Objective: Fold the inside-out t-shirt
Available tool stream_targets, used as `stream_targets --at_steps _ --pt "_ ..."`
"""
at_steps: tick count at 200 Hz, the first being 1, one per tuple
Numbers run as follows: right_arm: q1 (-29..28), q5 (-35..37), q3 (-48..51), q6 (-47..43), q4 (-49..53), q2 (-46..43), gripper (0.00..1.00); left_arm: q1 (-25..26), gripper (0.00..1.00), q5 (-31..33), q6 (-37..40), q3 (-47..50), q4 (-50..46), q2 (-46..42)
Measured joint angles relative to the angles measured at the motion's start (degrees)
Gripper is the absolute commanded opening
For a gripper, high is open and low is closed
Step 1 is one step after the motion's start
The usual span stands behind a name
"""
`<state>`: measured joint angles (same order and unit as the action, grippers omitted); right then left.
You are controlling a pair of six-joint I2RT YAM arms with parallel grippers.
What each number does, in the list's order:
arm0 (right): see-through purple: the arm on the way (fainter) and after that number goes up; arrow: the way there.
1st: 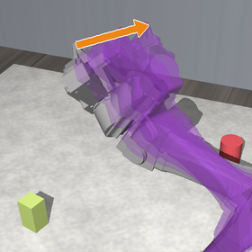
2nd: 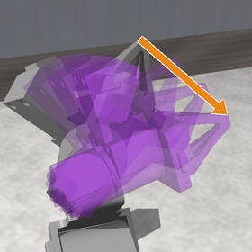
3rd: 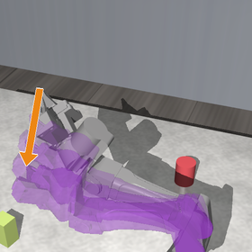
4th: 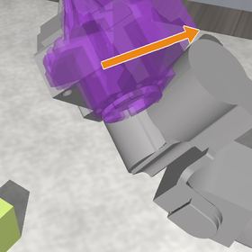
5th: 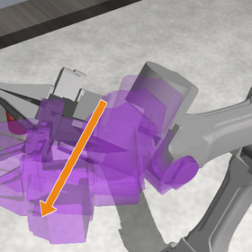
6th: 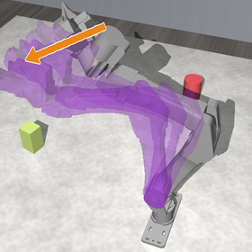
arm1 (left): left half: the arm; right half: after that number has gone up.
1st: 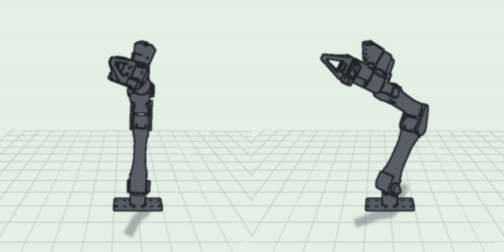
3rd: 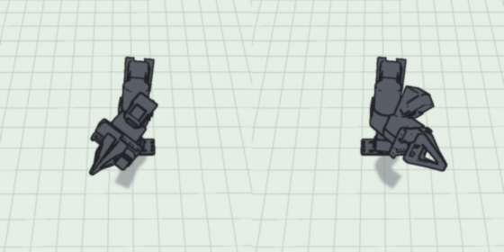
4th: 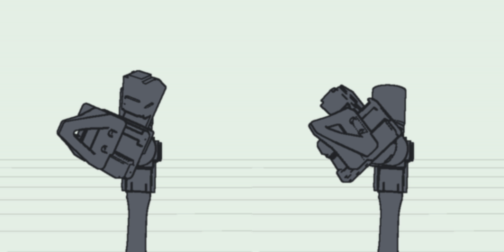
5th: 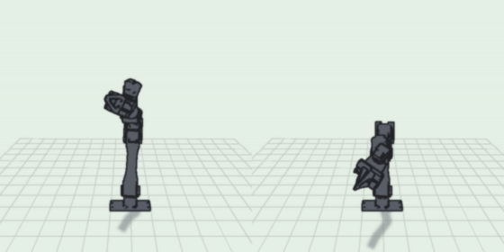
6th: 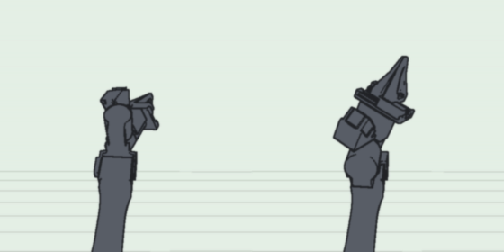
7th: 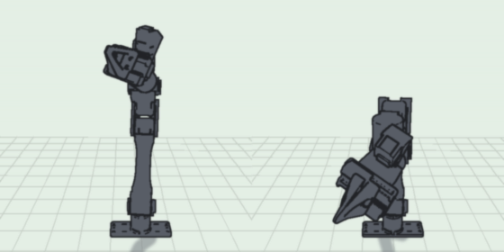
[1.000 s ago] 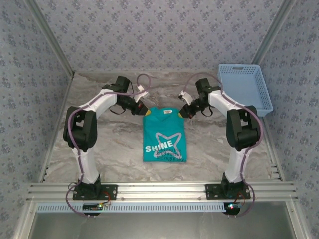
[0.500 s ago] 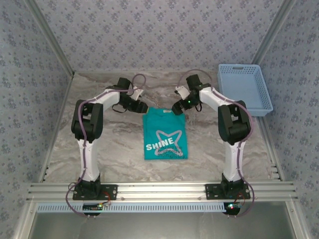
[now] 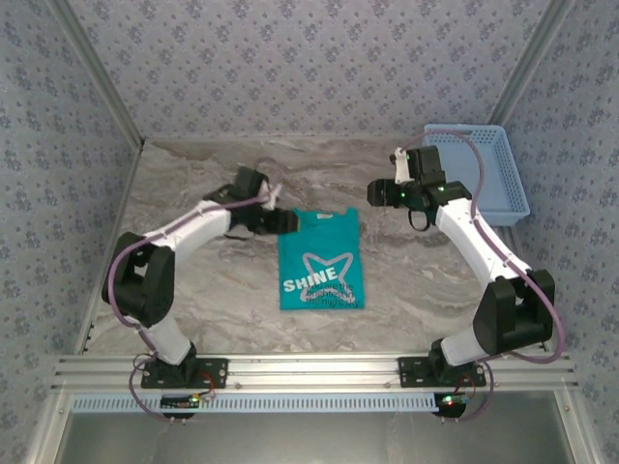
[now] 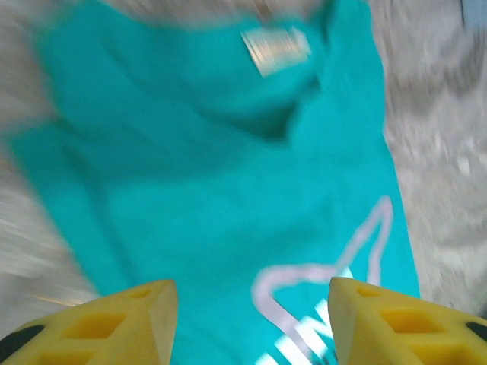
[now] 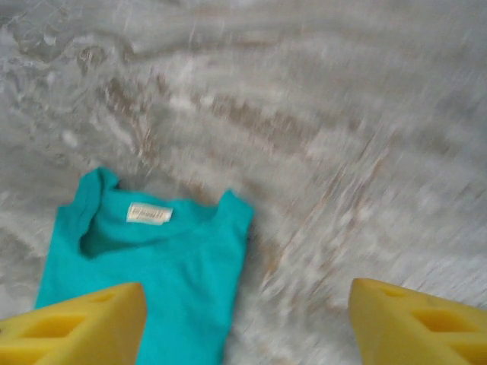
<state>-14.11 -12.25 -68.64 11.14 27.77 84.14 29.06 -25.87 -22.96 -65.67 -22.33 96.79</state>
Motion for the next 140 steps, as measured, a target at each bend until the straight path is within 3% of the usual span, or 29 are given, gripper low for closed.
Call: stream_targets --at_steps 17,45,78,121,140 --pt "-3.2 -4.8 3.8 0.3 0.8 1.4 0.61 4.4 0.51 1.7 -2.6 4.4 0.5 0.1" --pt "-8.6 -11.5 9.9 2.1 0.7 2.0 0.57 6.8 0.53 6.4 -6.9 8.8 0.9 0.2" --pt "-10.5 -12.7 14.4 4.0 0.0 2.1 0.73 8.1 0.53 9.9 -11.6 12.6 3.1 -0.1" --pt "-9.0 -13.4 18.6 5.0 -0.6 2.1 0.76 8.5 0.4 10.2 -15.2 13.6 5.3 -0.6" --pt "-7.8 -15.3 19.7 5.0 -1.2 2.1 0.66 8.9 0.32 9.8 -16.5 14.4 5.9 -0.9"
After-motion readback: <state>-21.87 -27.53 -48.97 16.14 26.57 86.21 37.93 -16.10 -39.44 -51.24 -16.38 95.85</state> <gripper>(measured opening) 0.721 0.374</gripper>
